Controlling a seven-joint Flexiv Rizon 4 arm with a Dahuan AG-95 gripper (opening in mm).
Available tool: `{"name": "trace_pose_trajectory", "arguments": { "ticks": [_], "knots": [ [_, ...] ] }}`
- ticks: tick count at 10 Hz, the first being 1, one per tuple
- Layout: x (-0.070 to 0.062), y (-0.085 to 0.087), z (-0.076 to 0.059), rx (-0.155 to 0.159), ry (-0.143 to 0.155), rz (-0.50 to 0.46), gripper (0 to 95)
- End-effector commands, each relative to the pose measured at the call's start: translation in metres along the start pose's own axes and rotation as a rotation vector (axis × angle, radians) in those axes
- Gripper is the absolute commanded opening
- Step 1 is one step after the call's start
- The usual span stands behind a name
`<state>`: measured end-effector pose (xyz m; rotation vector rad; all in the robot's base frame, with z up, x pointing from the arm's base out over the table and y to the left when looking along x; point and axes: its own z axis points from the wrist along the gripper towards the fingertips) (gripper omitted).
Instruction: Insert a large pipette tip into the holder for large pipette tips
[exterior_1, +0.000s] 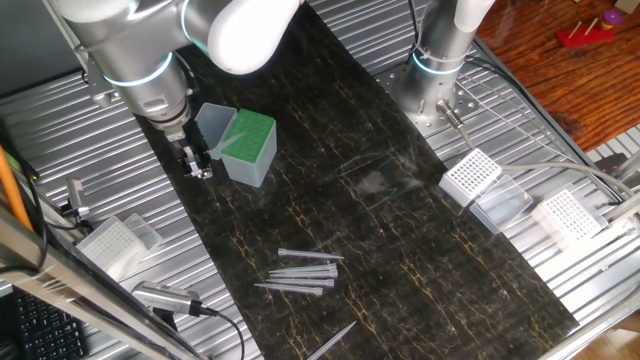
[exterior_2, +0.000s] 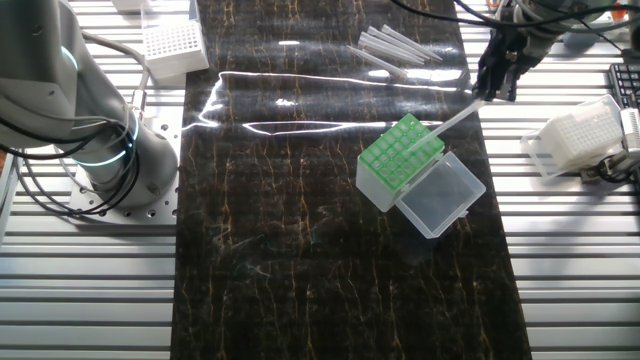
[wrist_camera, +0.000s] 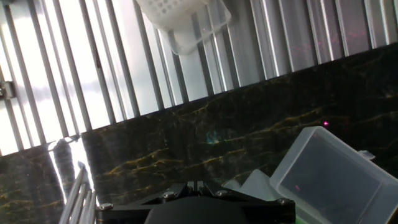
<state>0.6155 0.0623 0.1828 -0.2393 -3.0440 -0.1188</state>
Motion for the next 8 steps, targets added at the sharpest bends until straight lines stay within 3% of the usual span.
{"name": "trace_pose_trajectory", "arguments": {
  "ticks": [1, 4, 5, 6, 7, 8],
  "knots": [
    [0.001, -0.002, -0.005, -0.001, 0.001, -0.012, 19.0],
    [0.003, -0.014, -0.020, 0.027, 0.000, -0.044, 19.0],
    [0.004, -0.017, -0.022, 0.047, -0.002, -0.057, 0.0],
    [0.005, -0.020, -0.023, 0.050, -0.003, -0.067, 0.0],
    [0.005, -0.021, -0.025, 0.048, -0.003, -0.075, 19.0],
    [0.006, -0.024, -0.027, 0.048, -0.002, -0.090, 19.0]
  ]
}}
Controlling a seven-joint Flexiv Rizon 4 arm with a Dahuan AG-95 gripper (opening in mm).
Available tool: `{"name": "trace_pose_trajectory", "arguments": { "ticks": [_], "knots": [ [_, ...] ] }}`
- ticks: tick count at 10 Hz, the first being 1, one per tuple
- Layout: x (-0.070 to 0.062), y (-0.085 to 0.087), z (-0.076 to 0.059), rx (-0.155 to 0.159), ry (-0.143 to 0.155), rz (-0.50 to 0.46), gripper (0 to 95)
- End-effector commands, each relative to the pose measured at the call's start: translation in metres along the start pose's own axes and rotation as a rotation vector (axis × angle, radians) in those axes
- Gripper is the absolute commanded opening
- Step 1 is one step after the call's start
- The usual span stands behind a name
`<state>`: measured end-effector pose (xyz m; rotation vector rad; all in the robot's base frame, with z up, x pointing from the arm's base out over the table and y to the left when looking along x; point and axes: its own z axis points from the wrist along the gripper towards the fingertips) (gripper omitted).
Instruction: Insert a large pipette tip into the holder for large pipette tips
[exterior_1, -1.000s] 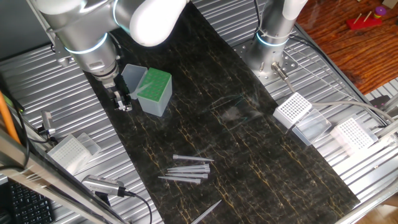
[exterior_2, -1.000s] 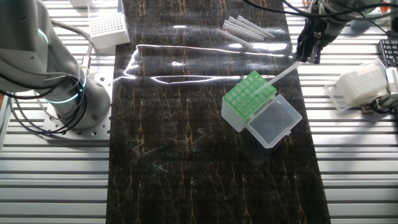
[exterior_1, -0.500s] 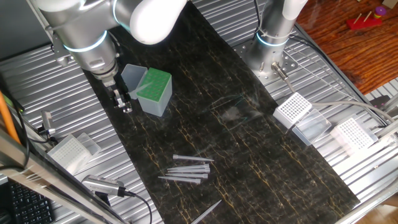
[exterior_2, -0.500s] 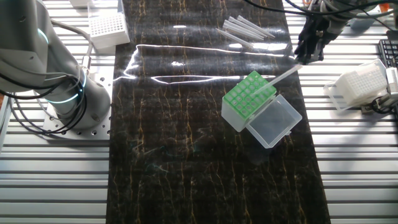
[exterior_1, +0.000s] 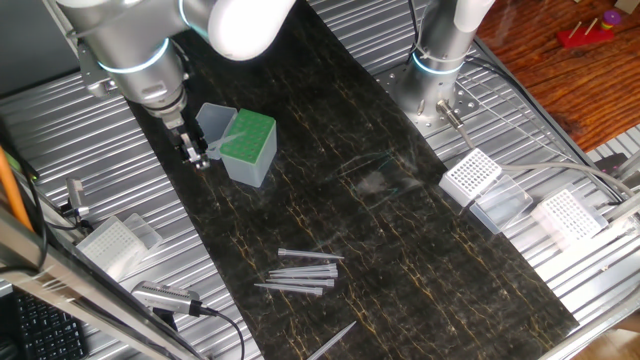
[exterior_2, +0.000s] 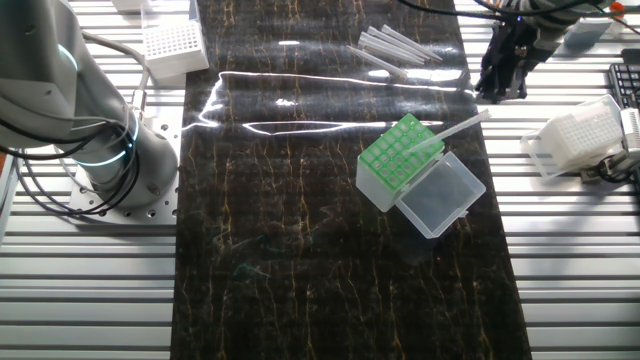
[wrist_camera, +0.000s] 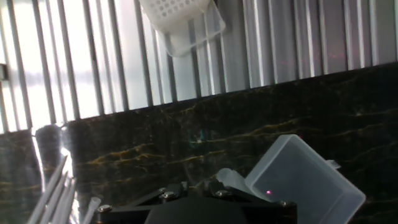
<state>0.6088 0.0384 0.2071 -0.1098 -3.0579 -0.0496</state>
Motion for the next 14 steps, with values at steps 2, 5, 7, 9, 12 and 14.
{"name": "trace_pose_trajectory", "arguments": {
  "ticks": [2, 5, 7, 9, 12, 14],
  "knots": [
    [0.002, -0.002, -0.002, -0.003, 0.004, -0.020, 19.0],
    [0.006, -0.011, 0.003, -0.010, -0.010, -0.034, 19.0],
    [0.007, -0.011, 0.006, -0.029, -0.018, -0.049, 19.0],
    [0.005, -0.008, 0.010, -0.042, -0.024, -0.048, 19.0],
    [0.003, -0.004, 0.008, -0.077, -0.023, -0.054, 19.0],
    [0.004, -0.004, 0.009, -0.076, -0.019, -0.049, 19.0]
  ]
}}
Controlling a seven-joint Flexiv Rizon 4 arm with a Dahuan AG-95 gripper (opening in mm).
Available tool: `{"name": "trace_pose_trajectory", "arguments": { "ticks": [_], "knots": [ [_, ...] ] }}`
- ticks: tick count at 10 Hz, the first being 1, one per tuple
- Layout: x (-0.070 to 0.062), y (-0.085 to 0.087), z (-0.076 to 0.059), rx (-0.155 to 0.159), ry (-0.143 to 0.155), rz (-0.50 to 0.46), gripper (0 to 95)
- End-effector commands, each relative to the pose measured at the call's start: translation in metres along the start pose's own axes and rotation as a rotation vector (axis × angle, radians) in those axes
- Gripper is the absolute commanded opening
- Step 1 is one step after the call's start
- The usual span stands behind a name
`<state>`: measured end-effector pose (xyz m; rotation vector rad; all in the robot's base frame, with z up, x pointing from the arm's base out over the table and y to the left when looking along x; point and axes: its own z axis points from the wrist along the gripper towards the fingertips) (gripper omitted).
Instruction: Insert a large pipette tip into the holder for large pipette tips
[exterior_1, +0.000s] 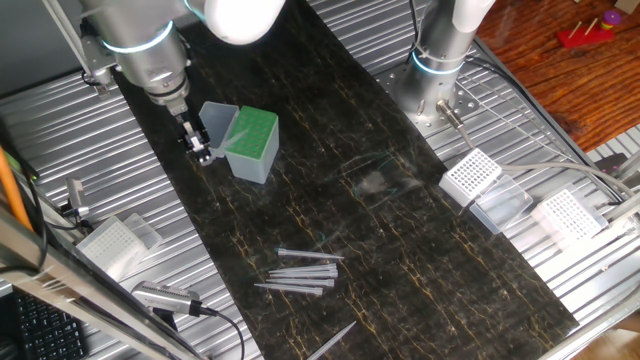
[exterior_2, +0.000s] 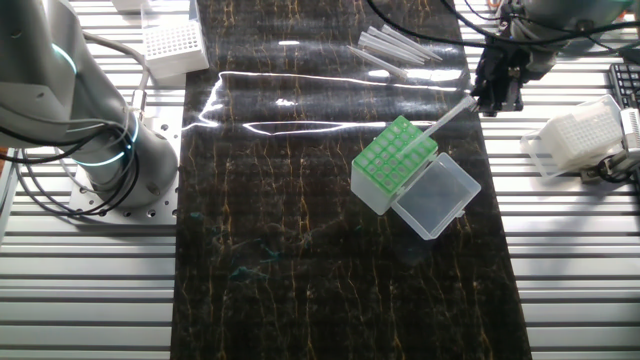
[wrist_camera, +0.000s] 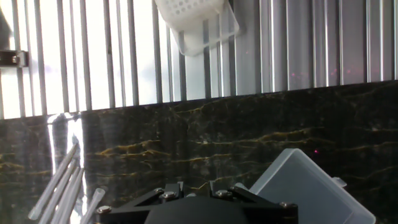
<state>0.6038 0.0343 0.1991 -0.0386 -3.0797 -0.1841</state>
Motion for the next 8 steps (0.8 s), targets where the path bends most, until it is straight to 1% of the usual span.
{"name": "trace_pose_trajectory", "arguments": {
  "ticks": [1, 2, 3, 4, 6, 7, 8],
  "knots": [
    [-0.0006, 0.0005, 0.0008, 0.009, 0.002, 0.001, 19.0],
    [-0.0009, 0.0011, 0.0013, 0.002, 0.000, -0.012, 19.0],
    [-0.0012, 0.0016, 0.0014, -0.017, -0.001, -0.029, 19.0],
    [-0.0012, 0.0017, 0.0015, -0.019, 0.000, -0.032, 19.0],
    [-0.0006, -0.0003, 0.0026, 0.007, 0.004, 0.013, 19.0],
    [0.0006, -0.0036, 0.0043, 0.013, 0.003, 0.018, 19.0],
    [-0.0023, -0.0055, 0.0056, 0.016, 0.003, 0.019, 19.0]
  ]
}}
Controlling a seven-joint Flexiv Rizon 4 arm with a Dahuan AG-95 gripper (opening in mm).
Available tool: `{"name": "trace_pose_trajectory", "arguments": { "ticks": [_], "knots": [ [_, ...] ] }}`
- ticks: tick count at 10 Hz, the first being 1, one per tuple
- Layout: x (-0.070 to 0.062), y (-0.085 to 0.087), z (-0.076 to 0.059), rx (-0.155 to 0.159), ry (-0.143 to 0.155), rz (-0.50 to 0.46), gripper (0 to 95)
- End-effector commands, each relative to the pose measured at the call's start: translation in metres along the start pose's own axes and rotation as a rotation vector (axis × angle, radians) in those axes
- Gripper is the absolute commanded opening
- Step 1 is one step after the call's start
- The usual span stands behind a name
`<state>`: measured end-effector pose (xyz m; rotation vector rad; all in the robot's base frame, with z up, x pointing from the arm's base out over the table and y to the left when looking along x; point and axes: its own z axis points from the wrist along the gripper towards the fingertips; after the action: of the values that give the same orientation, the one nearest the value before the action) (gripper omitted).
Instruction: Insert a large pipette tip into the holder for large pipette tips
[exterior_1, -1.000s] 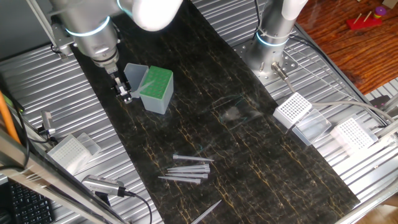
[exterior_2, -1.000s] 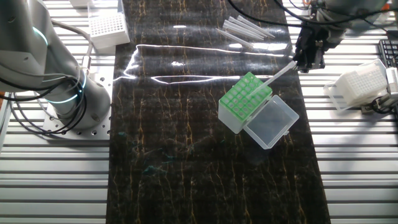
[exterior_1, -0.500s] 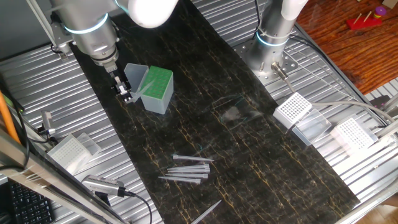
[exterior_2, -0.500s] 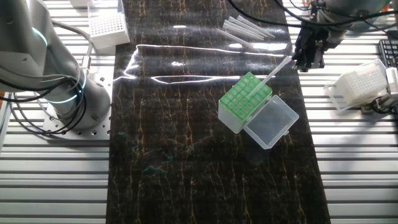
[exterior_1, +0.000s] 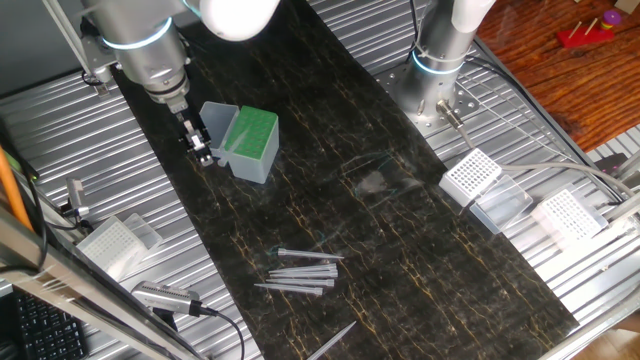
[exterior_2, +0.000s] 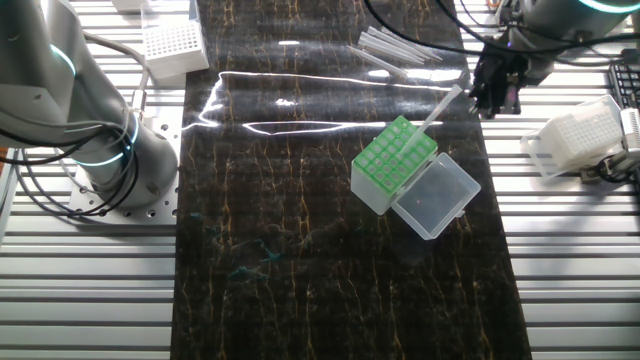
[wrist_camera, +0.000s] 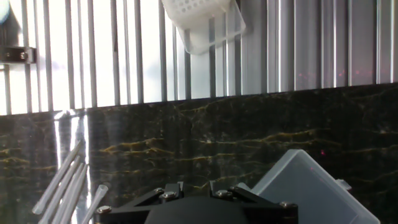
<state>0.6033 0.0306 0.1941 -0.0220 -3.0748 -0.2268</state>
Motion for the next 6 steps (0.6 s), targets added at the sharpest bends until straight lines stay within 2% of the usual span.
{"name": "trace_pose_trajectory", "arguments": {
  "ticks": [1, 4, 5, 6],
  "knots": [
    [-0.007, -0.004, 0.003, 0.047, 0.000, 0.029, 19.0],
    [-0.009, -0.009, 0.001, 0.054, 0.011, 0.017, 19.0],
    [-0.007, -0.013, -0.003, 0.063, 0.023, 0.010, 19.0],
    [-0.004, -0.019, -0.006, 0.084, 0.035, 0.002, 19.0]
  ]
}}
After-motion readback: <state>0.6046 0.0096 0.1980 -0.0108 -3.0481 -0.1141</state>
